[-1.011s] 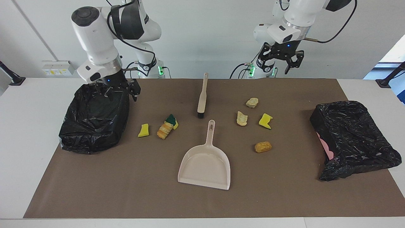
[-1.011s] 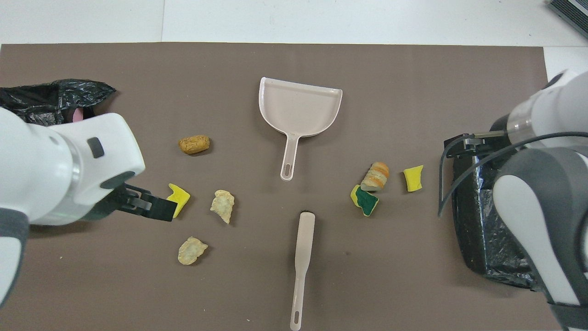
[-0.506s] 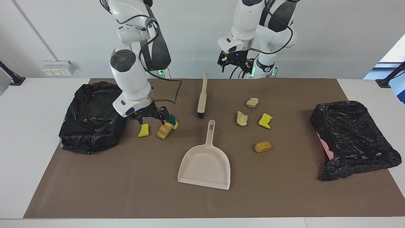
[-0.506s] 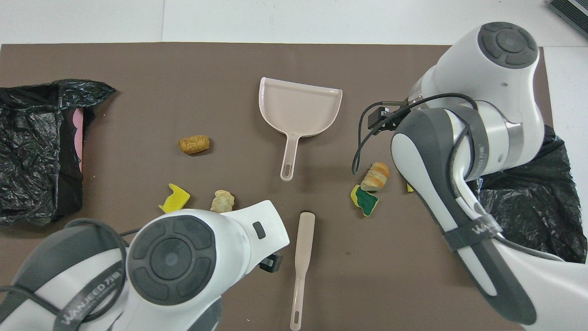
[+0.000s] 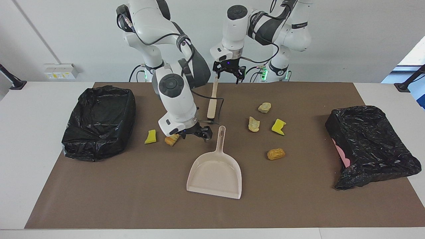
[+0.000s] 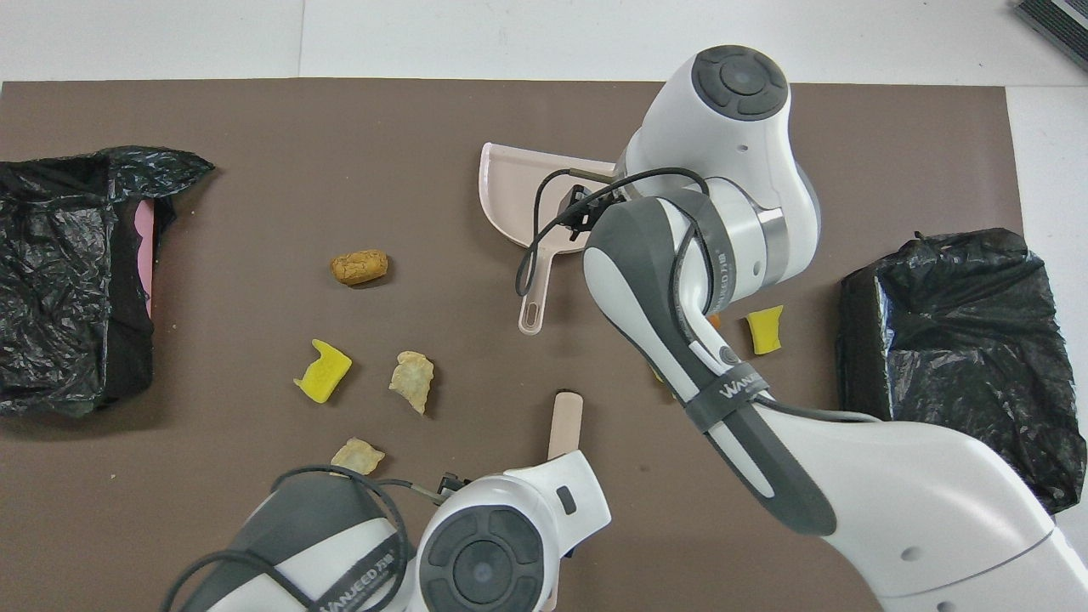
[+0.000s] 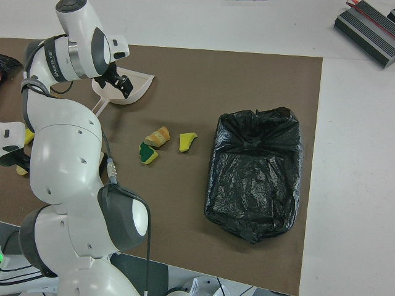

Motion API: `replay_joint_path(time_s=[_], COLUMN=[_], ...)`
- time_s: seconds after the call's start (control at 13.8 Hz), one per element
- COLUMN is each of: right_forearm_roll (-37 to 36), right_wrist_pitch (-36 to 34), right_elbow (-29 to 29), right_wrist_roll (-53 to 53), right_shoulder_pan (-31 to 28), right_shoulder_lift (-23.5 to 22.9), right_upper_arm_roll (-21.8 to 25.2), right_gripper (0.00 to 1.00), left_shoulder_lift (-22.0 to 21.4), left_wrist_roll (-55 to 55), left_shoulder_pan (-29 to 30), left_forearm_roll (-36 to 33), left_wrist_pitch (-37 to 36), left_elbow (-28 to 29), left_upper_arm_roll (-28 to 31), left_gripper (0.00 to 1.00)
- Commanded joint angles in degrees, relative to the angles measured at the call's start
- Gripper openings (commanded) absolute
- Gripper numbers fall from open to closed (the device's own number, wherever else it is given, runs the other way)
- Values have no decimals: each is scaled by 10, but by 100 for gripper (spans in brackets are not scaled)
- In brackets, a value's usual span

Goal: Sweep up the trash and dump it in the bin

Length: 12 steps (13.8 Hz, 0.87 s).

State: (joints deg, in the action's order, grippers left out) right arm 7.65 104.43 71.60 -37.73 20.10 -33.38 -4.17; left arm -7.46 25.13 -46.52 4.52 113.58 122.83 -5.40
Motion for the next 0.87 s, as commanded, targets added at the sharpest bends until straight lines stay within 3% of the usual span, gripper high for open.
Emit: replay_joint_path(time_s=[0.0, 0.51, 0.65, 0.79], right_forearm_roll=[5, -43, -72, -69], right_wrist_pitch=[11, 35, 32, 33], right_elbow=[-41, -32, -25, -23], right_wrist_roll=[-32, -29, -11, -5], right_shoulder_pan=[-1, 49, 52, 51], right_shoulder_lift=[-47, -76, -78, -78], right_upper_arm_roll=[-30, -31, -31, -31], right_gripper=[100, 100, 100, 91], left_shoulder_lift=[36, 51, 73, 75], left_wrist_roll=[43, 69, 103, 114], left_shoulder_pan=[-15, -51, -71, -73], left_forearm_roll=[8, 15, 15, 15], left_wrist_pitch=[85, 146, 148, 150], left_elbow=[33, 81, 83, 82], left_upper_arm_roll=[-28, -47, -47, -46], left_gripper=[100, 100, 100, 100])
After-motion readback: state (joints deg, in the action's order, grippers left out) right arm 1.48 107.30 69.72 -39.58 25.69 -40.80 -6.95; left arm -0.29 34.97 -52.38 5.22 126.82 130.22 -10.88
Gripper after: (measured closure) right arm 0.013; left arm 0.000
